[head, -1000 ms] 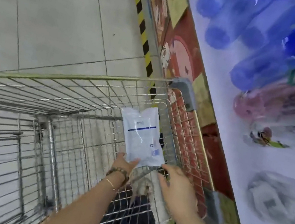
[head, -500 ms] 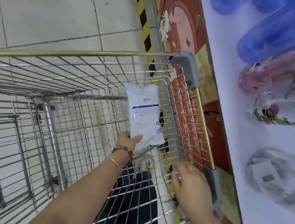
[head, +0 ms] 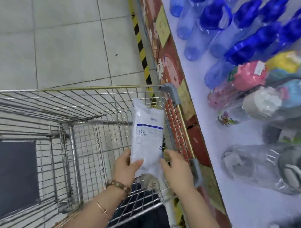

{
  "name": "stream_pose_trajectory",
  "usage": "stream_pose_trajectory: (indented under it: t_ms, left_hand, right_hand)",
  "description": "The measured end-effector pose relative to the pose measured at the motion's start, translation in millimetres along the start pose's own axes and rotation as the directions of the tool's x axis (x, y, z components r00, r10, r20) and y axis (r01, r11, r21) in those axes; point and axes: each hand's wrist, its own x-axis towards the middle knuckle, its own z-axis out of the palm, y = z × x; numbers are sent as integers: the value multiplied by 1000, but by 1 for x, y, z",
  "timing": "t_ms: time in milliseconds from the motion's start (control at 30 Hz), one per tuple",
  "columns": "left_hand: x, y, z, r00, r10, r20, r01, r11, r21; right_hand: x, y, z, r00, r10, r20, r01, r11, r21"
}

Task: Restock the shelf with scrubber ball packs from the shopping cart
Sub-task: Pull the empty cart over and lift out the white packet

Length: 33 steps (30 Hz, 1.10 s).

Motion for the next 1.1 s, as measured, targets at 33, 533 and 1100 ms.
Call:
stream_pose_trajectory:
  t_ms: [33, 533, 1100]
  left_hand:
    - [-11, 7, -2, 999, 33, -24, -32, 999, 21]
    - [-140, 58, 26, 720, 596, 355, -644, 385, 661]
    - [-155, 69, 84, 613, 170, 771, -521, 822, 232]
  right_hand:
    - [-7, -6, -4, 1000, 3, -18, -2, 998, 63]
    - [-95, 5, -40, 998, 57, -32, 29, 64, 998]
    - [-253, 98, -21, 831, 499, -245, 351, -129, 927]
